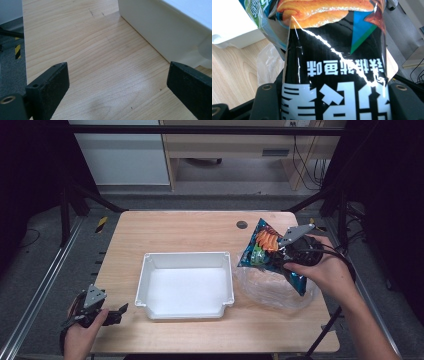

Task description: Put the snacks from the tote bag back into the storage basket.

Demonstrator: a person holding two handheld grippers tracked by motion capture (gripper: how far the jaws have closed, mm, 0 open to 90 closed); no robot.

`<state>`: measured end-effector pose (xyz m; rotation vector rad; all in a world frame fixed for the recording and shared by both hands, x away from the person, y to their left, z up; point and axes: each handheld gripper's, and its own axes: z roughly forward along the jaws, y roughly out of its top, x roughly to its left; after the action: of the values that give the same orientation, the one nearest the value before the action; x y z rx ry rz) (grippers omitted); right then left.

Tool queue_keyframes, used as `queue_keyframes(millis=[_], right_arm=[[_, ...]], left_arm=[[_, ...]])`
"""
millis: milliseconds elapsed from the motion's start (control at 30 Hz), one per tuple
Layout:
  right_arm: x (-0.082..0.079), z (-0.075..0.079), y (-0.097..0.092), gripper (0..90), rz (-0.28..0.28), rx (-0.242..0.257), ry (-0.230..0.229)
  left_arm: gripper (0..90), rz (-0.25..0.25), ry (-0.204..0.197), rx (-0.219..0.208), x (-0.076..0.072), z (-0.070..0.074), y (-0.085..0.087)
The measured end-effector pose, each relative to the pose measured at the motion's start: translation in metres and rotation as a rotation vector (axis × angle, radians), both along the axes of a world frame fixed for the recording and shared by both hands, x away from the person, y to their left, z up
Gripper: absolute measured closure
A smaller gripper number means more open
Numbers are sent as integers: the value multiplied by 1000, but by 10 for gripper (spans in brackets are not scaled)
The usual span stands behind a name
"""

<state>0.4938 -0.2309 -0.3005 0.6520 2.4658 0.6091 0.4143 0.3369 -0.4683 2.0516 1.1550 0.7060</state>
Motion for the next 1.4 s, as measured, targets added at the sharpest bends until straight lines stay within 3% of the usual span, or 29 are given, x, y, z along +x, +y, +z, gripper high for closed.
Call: queue_keyframes(millis=[733, 1400], right_arm=[[-10, 10, 31, 395, 72, 0, -36], [-4, 10, 72, 395, 161, 25, -34]], left_arm=[[41, 37, -9, 8, 1, 0, 3], [43, 85, -5, 19, 1, -1, 9]])
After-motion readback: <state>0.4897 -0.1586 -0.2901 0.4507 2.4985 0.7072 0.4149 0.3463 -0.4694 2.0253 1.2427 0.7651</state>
